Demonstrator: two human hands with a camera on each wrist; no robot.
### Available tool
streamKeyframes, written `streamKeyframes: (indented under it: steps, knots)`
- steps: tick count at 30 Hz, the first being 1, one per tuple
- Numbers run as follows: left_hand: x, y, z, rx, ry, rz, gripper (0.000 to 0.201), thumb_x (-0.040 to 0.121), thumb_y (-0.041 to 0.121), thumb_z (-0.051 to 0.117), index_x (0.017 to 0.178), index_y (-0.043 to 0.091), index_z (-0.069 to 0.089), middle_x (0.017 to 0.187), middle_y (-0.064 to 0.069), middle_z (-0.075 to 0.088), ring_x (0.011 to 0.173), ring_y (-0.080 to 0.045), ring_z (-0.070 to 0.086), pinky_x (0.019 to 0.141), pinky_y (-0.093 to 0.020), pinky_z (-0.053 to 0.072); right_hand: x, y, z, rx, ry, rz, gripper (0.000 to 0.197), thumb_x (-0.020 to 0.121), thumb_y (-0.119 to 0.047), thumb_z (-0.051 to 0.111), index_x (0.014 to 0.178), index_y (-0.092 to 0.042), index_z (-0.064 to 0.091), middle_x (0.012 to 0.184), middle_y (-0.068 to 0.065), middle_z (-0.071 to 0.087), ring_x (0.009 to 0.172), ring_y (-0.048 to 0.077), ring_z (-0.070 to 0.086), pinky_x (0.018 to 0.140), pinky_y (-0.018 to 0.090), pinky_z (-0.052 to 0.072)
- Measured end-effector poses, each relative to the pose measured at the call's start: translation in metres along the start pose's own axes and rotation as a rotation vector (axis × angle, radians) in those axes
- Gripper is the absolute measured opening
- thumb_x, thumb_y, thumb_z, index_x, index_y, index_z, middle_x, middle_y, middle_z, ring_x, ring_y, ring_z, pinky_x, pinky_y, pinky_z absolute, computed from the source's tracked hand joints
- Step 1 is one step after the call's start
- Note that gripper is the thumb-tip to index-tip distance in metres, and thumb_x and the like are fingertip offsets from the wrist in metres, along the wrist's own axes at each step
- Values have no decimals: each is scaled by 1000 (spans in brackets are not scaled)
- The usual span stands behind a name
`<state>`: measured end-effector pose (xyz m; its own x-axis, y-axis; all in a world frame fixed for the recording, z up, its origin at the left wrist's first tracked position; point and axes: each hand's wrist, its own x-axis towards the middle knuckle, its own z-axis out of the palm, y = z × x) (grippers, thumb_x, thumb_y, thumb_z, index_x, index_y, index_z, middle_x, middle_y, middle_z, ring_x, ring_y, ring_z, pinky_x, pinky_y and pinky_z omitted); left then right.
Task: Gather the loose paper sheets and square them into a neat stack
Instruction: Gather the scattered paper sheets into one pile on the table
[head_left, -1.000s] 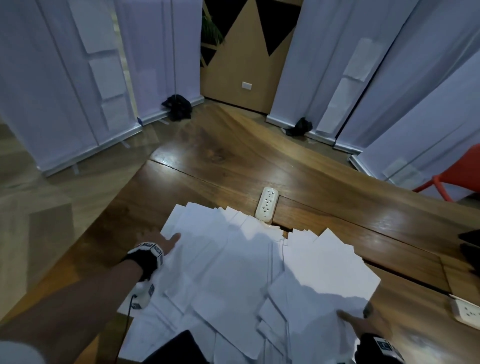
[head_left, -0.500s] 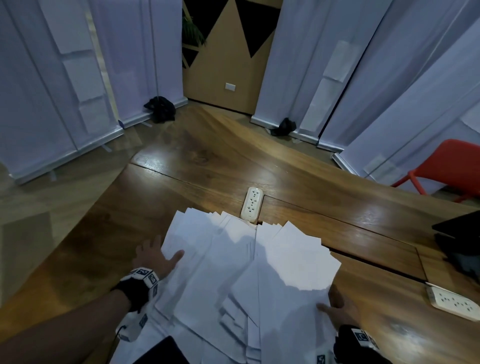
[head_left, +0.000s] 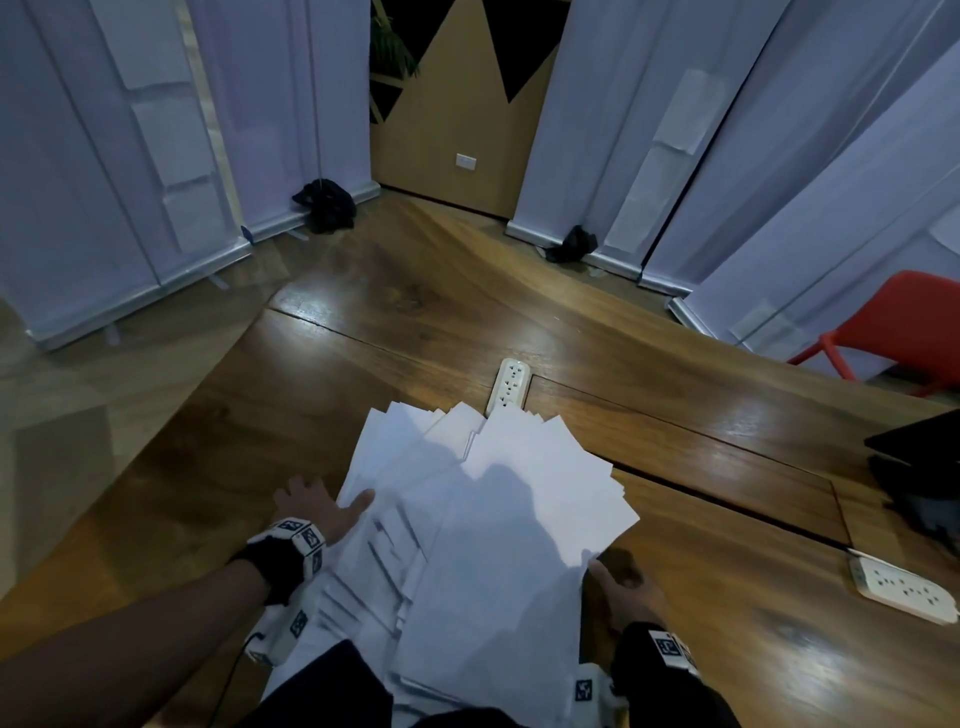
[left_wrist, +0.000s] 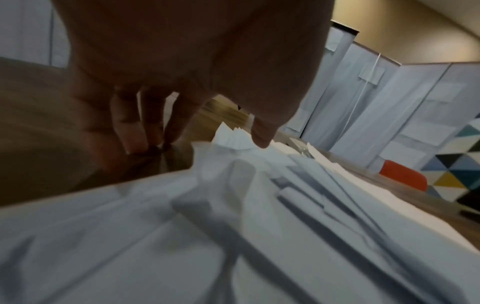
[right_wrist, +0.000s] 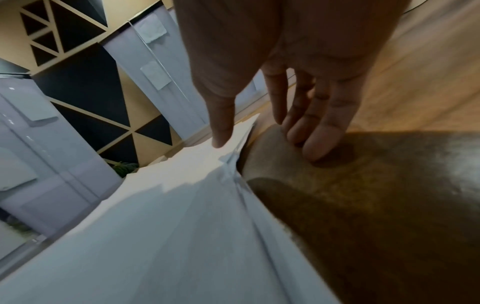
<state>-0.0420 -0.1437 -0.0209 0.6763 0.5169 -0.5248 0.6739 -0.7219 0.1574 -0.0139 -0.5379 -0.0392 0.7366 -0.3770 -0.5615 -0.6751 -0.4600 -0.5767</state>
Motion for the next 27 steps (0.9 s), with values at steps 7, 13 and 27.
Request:
streamKeyframes:
  steps: [7, 13, 27]
  knots:
    - [-18, 23, 26, 25, -141, 249, 94, 78, 78, 32, 147, 15, 26, 153, -14, 24, 139, -32, 30, 112, -46, 30, -5, 0, 31, -147, -190, -220, 107, 32, -89, 62, 118, -26, 57, 106, 4, 65, 93, 24, 62, 78, 35, 50]
    - [1, 9, 8, -145, -73, 117, 90, 81, 72, 39, 145, 10, 29, 155, -16, 23, 139, -34, 32, 114, -48, 31, -25, -5, 2, -37, -31, -63, 59, 76, -38, 74, 126, -12, 55, 118, 16, 64, 99, 31, 58, 94, 39, 43]
    - [-9, 42, 23, 121, 10, 567, 59, 86, 64, 40, 125, 21, 54, 120, -2, 67, 110, -19, 61, 95, -34, 47, -39, 0, 24, -153, -159, -140, 90, 59, -60, 76, 136, -22, 49, 131, 10, 60, 117, 33, 58, 97, 39, 47]
